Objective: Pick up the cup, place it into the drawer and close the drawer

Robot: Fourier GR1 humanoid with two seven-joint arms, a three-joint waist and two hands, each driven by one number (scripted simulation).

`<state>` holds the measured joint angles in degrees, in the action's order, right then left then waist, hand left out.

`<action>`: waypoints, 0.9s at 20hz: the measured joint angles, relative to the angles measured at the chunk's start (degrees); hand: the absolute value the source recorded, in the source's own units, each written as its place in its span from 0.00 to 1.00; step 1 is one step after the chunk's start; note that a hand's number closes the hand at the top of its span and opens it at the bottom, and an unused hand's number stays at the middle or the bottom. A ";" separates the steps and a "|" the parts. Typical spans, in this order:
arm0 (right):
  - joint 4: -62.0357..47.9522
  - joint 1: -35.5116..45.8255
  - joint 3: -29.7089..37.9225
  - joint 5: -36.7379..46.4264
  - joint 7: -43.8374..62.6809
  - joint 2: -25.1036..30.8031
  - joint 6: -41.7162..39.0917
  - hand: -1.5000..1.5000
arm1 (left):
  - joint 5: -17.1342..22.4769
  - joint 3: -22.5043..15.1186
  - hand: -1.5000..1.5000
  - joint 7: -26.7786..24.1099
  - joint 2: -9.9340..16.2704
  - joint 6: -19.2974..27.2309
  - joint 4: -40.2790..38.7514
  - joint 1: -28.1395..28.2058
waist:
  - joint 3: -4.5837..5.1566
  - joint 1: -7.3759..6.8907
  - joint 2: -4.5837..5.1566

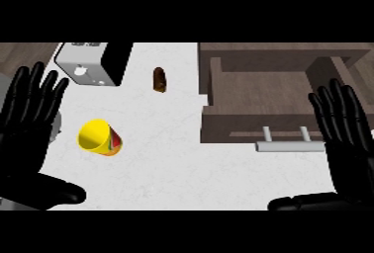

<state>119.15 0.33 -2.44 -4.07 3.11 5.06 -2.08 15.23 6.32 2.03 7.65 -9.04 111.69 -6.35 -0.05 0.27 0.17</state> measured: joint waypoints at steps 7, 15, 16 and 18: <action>0.32 0.52 0.58 -1.79 2.06 -0.24 -1.29 0.00 | 5.44 2.18 0.00 0.88 0.90 -2.96 -5.22 -2.31 | 0.04 -0.15 -0.14; -1.50 2.76 0.69 -0.85 2.40 -1.23 -1.25 0.00 | 4.90 1.97 0.00 0.40 0.47 -2.26 -9.26 -5.39 | 0.05 -0.20 -0.18; -1.96 3.90 1.27 -1.24 2.91 -1.05 -1.25 0.00 | 4.67 2.23 0.00 -0.37 0.58 -2.56 -10.18 -5.21 | 0.04 -0.22 -0.17; -1.81 3.40 1.40 -1.38 2.40 -1.02 -1.81 0.00 | 4.41 2.41 0.00 -1.07 0.61 -2.88 -10.73 -4.51 | 0.06 -0.22 -0.19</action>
<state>117.34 3.73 -1.04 -5.45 5.51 4.04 -3.89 19.64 8.74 0.96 8.26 -11.92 100.97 -10.86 0.01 0.04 -0.02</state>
